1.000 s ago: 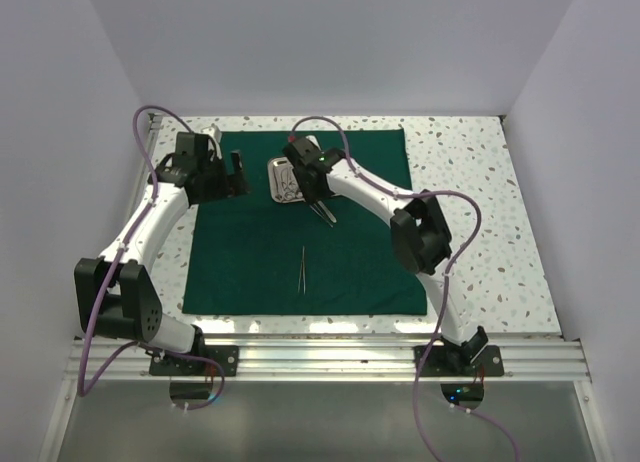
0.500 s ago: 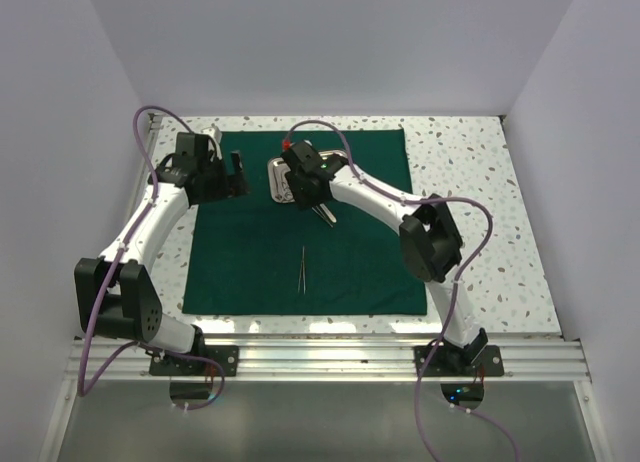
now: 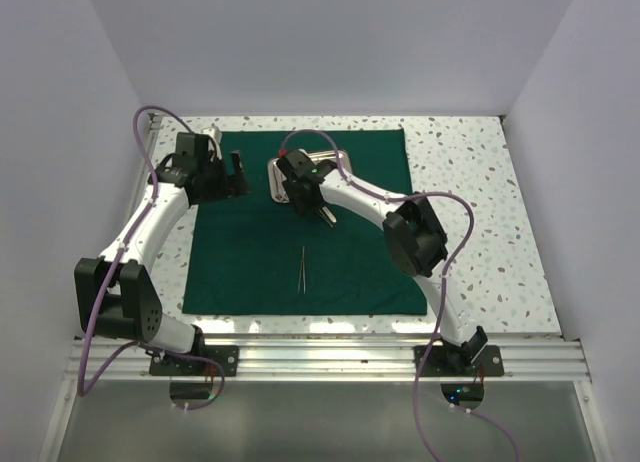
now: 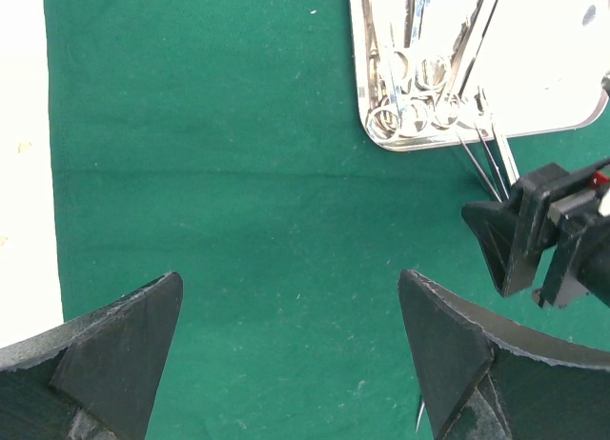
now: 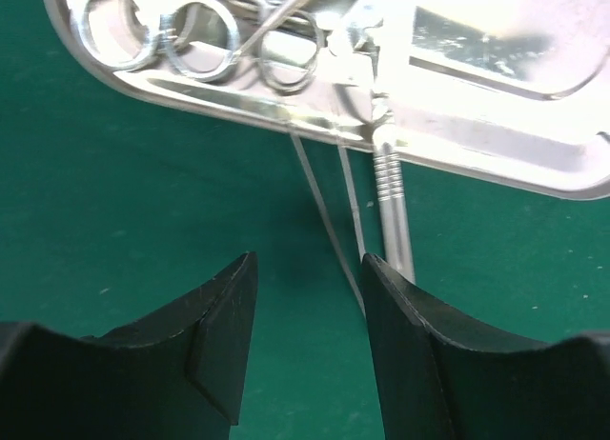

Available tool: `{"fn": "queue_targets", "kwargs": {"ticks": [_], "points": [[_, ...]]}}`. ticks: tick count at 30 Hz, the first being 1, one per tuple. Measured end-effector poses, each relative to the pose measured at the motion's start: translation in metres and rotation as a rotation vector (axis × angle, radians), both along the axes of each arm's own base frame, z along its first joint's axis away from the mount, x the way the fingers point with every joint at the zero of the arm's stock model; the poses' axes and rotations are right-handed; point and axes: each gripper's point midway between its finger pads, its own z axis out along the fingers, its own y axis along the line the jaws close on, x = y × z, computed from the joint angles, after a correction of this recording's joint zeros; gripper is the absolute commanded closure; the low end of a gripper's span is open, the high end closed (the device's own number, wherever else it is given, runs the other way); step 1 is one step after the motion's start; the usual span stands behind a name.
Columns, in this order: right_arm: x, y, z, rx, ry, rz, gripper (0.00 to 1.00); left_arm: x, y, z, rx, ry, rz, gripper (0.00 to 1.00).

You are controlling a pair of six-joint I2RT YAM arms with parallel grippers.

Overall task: Open and lay out the surgical kit
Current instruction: Pick up the medical item from the container.

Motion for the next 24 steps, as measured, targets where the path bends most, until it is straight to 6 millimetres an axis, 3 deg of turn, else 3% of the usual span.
{"fn": "queue_targets", "kwargs": {"ticks": [12,24], "points": [[0.018,-0.022,-0.004,-0.015,-0.002,-0.056,0.47,0.001,0.002,-0.002,0.008,0.004,0.007,0.01],[0.010,-0.021,-0.013,-0.005,0.035,-0.046,0.57,0.002,0.003,-0.011,0.017,0.027,0.011,0.01]]}}
